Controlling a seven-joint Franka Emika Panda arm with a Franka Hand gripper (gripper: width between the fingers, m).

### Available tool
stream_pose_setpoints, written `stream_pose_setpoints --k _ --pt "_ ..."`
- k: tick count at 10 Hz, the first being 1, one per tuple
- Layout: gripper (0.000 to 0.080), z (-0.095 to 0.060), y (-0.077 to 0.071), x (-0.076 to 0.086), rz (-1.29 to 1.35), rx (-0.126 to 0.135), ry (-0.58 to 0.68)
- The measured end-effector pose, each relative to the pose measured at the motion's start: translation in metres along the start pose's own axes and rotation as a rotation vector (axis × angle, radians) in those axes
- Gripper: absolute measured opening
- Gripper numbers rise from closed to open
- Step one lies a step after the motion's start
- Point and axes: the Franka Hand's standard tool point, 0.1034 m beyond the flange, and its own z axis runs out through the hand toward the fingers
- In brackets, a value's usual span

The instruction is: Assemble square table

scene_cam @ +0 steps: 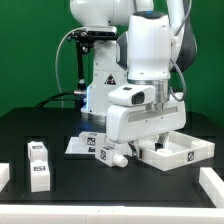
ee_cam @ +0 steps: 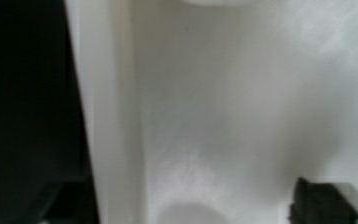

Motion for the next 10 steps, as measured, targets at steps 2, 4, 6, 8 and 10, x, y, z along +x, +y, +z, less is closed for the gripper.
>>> stream_pose_setpoints --k 2,4,6,8,10 --pt "0.0252 0.000 0.000 0.000 0.000 0.000 -0.001" --pt "0.0070 0.000 0.000 0.000 0.000 0.001 -0.001" --pt "0.0051 -0.005 -0.005 0.006 0.050 -0.002 0.005" --pt "0.0051 -0.024 -0.007 0.016 0.166 0.002 0.000" --pt "0.0051 -0.047 0.032 0.020 0.208 0.039 -0.044"
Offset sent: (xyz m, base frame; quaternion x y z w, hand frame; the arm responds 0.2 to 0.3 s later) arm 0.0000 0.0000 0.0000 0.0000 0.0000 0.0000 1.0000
